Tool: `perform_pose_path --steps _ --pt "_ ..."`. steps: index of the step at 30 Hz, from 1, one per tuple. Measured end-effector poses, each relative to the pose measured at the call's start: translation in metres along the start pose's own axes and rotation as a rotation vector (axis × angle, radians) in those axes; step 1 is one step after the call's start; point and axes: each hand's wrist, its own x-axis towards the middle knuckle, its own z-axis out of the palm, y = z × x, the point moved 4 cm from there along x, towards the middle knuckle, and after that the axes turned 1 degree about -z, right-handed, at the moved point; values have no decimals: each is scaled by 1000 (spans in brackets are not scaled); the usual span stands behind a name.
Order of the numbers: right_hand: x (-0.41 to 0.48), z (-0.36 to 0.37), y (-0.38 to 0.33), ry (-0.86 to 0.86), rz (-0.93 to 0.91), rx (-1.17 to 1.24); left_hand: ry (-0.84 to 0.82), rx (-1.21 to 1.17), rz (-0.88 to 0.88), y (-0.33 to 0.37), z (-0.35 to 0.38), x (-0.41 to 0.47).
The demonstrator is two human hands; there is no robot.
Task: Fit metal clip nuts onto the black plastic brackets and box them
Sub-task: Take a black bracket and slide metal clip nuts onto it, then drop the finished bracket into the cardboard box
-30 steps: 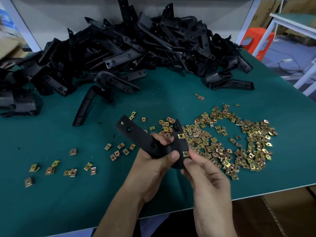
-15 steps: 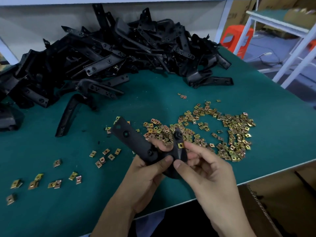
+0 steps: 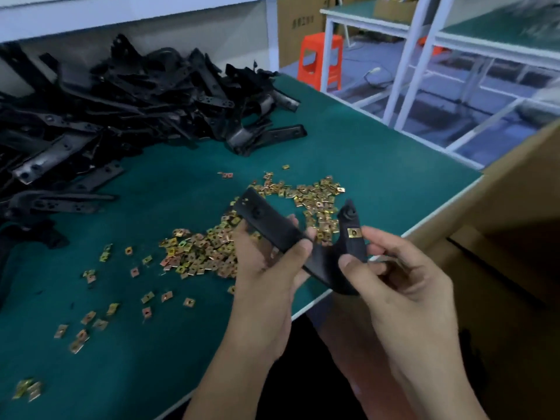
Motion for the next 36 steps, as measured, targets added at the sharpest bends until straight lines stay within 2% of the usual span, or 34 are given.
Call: perform_pose_path --steps 3,14,18,22,25,27,30,36 --pt "8 -44 1 138 -22 -73 -55 128 50 -19 33 2" --pt "5 -159 -3 475 16 -323 -324 450 -119 -113 123 -1" --pt "6 -174 -1 452 75 -522 -385 594 -245 -123 122 -4" --pt "10 -167 0 420 63 -513 -373 595 -275 -118 114 -8" --pt "12 -136 3 316 30 -494 -348 584 -216 -103 100 -9" --pt "13 -108 8 174 15 -528 -291 604 -150 -89 85 -9" --pt "11 -52 17 -75 -42 -613 -155 626 -60 -61 53 -11" --pt "-9 65 33 -448 -167 -564 238 574 43 8 -37 -15"
